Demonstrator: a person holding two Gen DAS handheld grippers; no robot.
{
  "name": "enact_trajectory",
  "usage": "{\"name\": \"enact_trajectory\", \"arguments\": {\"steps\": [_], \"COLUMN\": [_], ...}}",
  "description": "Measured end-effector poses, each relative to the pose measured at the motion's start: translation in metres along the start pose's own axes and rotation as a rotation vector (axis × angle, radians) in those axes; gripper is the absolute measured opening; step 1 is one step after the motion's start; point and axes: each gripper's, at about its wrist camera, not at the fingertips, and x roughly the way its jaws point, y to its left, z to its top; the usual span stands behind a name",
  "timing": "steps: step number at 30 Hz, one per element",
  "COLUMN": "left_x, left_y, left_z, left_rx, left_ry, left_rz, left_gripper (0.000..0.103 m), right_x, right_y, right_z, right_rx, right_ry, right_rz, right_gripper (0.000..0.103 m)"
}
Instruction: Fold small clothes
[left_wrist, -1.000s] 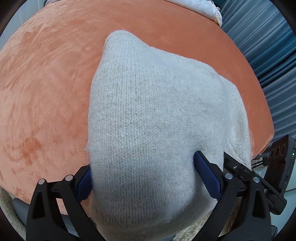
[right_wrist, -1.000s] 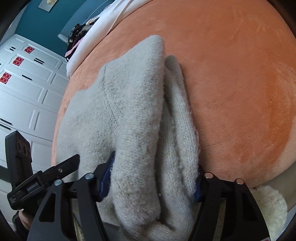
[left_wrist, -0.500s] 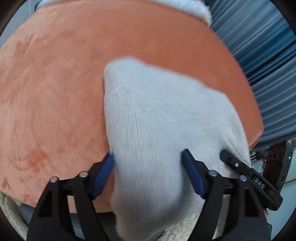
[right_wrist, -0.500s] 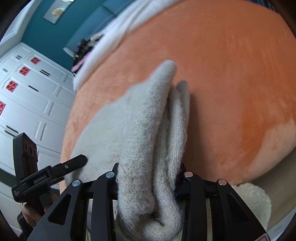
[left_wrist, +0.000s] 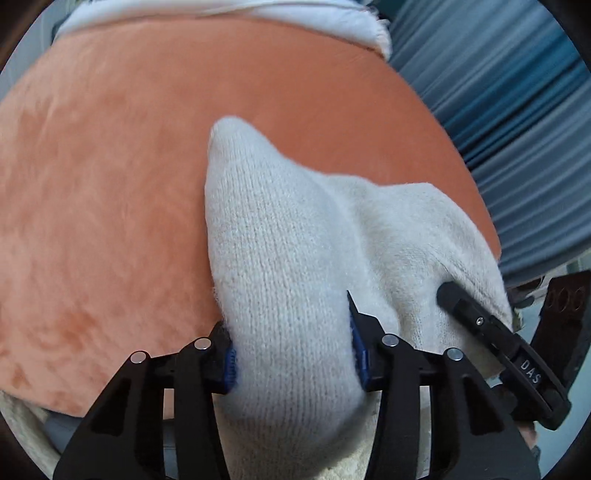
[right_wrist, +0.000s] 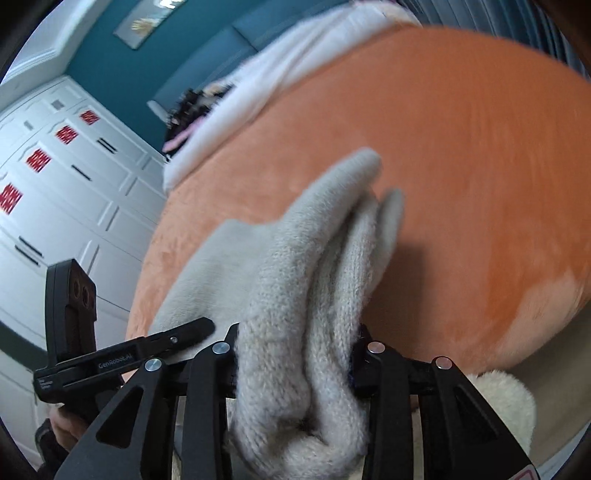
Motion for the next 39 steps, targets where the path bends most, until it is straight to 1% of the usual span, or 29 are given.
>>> {"name": "enact_trajectory", "arguments": {"steps": [4,9,14,17,19,22,28,33,36,38,39], "left_x": [-0.057,-0.125,-0.177,-0.195,-0.209,-0.219,-0.214,-0.215,-0.209,-0.194,-0.184], "left_y": [-0.023,-0.034,-0.031,-0.018,-0.004,0.013,0.067,0.100,0.118,0.133,0.141], "left_z": [0.015,0.033,0.051,0.061,0.059,0.060,0.074,0.085,0.088,0.088,0.088], "left_rx": [0.110,0.175,0.217,0.226,0.227,0.220,0.168,0.128,0.105,0.082,0.069], "left_ry": [-0.127,-0.258,-0.369,-0.412,-0.432,-0.445,-0.425,-0.427,-0.430,-0.415,-0.409], "left_rz": [0.020,0.014,0.036,0.054,0.066,0.085,0.126,0.127,0.131,0.128,0.121], "left_gripper": [0.045,0.045,0.045,0.045,0.045,0.045,0.045,0.045,0.045,0.046,0.048], "right_x": [-0.046,-0.082,-0.095,-0.094,-0.088,-0.075,-0.033,-0.003,0.019,0.040,0.056], "right_y": [0.043,0.087,0.132,0.150,0.160,0.175,0.200,0.216,0.214,0.206,0.198], "right_z": [0.015,0.031,0.048,0.054,0.058,0.058,0.056,0.064,0.067,0.064,0.060], "right_rx": [-0.079,-0.139,-0.221,-0.251,-0.262,-0.281,-0.282,-0.291,-0.284,-0.283,-0.285], "right_ry": [-0.131,-0.252,-0.323,-0.340,-0.342,-0.327,-0.252,-0.209,-0.178,-0.149,-0.129], "right_rz": [0.016,0.058,0.093,0.119,0.136,0.152,0.185,0.215,0.233,0.233,0.232], "right_gripper": [0.033,0.033,0.033,0.033,0.033,0.033,0.033,0.033,0.033,0.033,0.035]}}
